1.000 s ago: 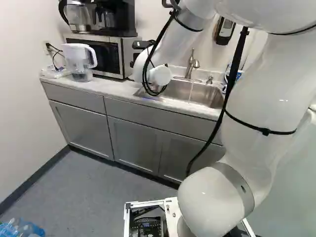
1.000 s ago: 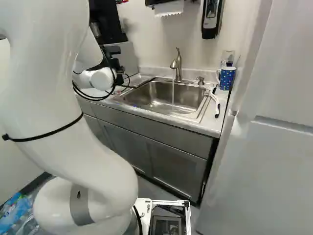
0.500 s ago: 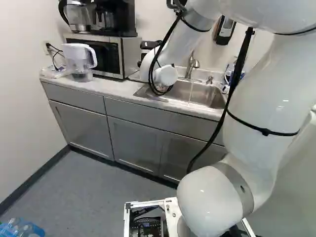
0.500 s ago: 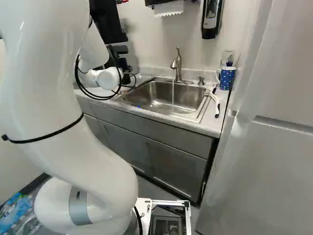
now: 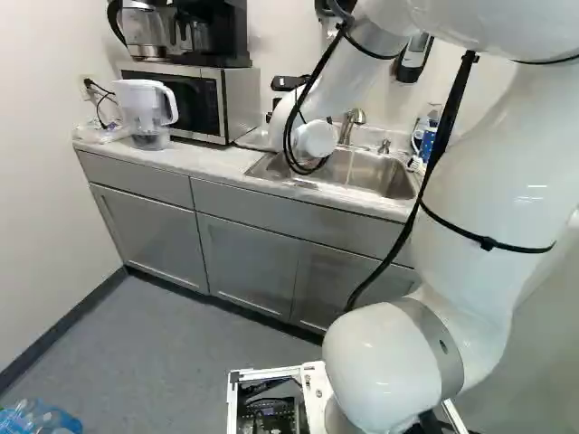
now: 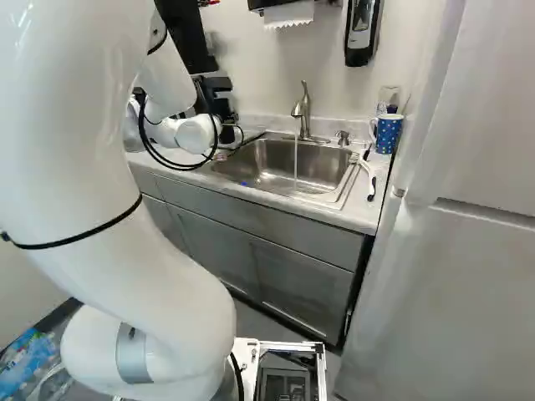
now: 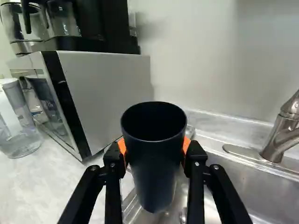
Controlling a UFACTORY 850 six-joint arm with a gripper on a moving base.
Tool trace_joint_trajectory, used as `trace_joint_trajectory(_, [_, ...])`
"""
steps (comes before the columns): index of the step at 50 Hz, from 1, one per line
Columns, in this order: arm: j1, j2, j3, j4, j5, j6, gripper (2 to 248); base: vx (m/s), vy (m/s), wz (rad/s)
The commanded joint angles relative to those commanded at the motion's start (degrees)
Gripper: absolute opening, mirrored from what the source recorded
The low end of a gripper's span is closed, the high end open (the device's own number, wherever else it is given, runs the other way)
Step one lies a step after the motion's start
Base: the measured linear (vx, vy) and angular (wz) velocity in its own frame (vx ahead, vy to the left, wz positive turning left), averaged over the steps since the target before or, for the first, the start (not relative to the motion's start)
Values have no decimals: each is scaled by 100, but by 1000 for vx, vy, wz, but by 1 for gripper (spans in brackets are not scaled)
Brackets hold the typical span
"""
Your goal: Rinse the cup and place it in the tray
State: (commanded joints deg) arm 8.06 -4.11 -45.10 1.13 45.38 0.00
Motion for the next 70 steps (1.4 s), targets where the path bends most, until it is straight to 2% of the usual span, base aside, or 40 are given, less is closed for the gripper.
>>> trace_joint_trajectory(34, [-565, 80, 98, 0, 0, 0, 125, 0, 0, 0])
trace_joint_trajectory(70, [-1170, -225, 214, 0, 0, 0, 125, 0, 0, 0])
